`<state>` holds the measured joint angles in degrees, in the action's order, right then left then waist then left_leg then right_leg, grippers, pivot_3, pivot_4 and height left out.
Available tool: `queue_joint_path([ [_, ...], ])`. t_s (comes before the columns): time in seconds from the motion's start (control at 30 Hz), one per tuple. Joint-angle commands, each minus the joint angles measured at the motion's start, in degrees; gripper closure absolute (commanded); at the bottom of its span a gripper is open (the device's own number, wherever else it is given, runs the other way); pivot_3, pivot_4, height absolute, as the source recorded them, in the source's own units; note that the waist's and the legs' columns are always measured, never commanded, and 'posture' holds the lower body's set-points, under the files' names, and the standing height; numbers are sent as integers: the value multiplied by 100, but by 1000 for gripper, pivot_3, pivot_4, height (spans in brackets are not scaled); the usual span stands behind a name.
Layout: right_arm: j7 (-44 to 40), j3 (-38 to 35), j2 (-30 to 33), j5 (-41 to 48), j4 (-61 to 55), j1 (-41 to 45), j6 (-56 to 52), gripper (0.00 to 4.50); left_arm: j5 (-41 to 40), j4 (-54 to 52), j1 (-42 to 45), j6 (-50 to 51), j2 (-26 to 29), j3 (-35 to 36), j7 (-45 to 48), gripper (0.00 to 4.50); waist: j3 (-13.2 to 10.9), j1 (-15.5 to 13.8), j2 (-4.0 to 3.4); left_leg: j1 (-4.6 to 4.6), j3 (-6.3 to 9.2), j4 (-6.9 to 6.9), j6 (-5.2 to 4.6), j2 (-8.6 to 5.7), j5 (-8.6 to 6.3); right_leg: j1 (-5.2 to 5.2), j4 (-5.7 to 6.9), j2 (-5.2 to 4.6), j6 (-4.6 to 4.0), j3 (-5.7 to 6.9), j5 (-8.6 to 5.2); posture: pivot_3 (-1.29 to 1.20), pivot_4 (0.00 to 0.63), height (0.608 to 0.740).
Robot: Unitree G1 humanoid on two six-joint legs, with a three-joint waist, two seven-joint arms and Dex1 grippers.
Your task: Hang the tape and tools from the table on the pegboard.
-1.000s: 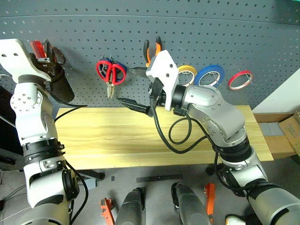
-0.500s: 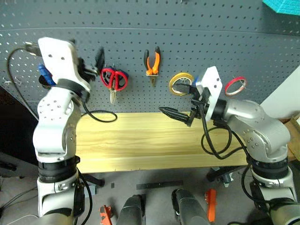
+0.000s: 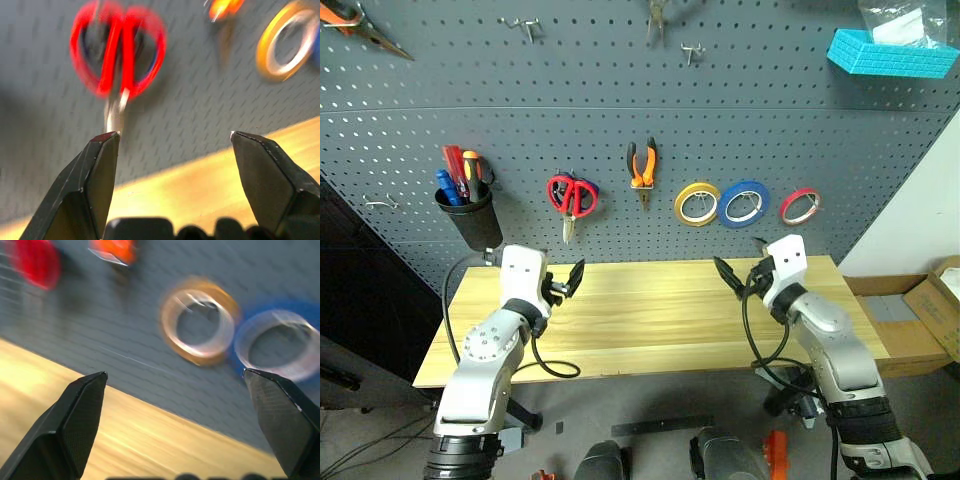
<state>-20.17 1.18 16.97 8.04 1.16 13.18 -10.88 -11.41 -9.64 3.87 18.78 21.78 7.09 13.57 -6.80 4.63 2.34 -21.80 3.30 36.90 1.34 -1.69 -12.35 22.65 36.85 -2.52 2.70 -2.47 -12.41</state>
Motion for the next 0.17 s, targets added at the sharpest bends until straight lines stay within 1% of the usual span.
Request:
queue_joint_path([
  [0.03, 282, -178, -72, -263, 885, 63, 794, 0, 74, 437, 84, -475, -202, 392, -325, 724, 25, -2, -1, 3, 0, 0, 0, 2, 0, -2, 1, 3, 0, -1, 0, -20, 9, 740],
  [0.17, 395, -240, -63, -405, 1937, 98, 1285, 0, 265, 977, 111, -921, -365, 540, -610, 724, 106, -9, -3, 14, 0, -4, 4, 10, -3, -12, -1, 13, -1, -4, -1, 1, 0, 740],
])
